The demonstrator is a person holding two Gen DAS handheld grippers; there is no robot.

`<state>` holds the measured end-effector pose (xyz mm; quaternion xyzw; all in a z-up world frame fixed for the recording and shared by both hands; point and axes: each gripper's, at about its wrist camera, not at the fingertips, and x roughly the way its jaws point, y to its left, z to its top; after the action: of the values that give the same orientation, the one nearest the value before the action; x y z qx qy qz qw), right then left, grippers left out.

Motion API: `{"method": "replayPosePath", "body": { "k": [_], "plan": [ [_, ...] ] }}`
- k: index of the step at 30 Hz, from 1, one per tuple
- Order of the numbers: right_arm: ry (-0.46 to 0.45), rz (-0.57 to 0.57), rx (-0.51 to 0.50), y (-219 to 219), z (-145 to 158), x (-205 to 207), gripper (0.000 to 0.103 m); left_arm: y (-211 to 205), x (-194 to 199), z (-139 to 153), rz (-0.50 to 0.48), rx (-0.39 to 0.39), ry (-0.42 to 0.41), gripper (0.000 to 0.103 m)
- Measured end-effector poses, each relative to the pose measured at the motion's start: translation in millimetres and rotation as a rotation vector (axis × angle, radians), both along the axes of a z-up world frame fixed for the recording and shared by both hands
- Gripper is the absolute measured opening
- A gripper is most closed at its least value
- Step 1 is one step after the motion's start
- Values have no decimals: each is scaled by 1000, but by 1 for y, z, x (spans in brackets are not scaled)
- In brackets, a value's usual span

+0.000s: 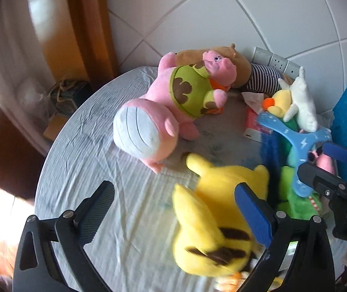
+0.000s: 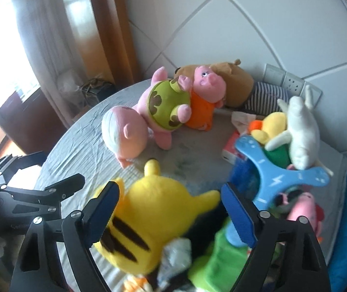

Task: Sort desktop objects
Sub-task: 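Lower both tools toward the pink plush with green shirt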

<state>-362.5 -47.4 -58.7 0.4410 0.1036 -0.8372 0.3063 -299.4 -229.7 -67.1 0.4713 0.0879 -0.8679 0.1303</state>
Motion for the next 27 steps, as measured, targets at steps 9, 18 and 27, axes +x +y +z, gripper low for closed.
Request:
{"method": "replayPosePath", "body": {
  "k": [9,18,27],
  "plan": [
    [-64,-164,7,-54,-27,-40,82,-71,-52,-16,-116,9,-35,101],
    [-75,-216,21,-73,-40,-70,70,-111,-75,-24,-105,6,-37,101],
    [-85,-311,18,-91,-42,-93,70,-165,-123,-27,-156,-2,-53,101]
  ]
}}
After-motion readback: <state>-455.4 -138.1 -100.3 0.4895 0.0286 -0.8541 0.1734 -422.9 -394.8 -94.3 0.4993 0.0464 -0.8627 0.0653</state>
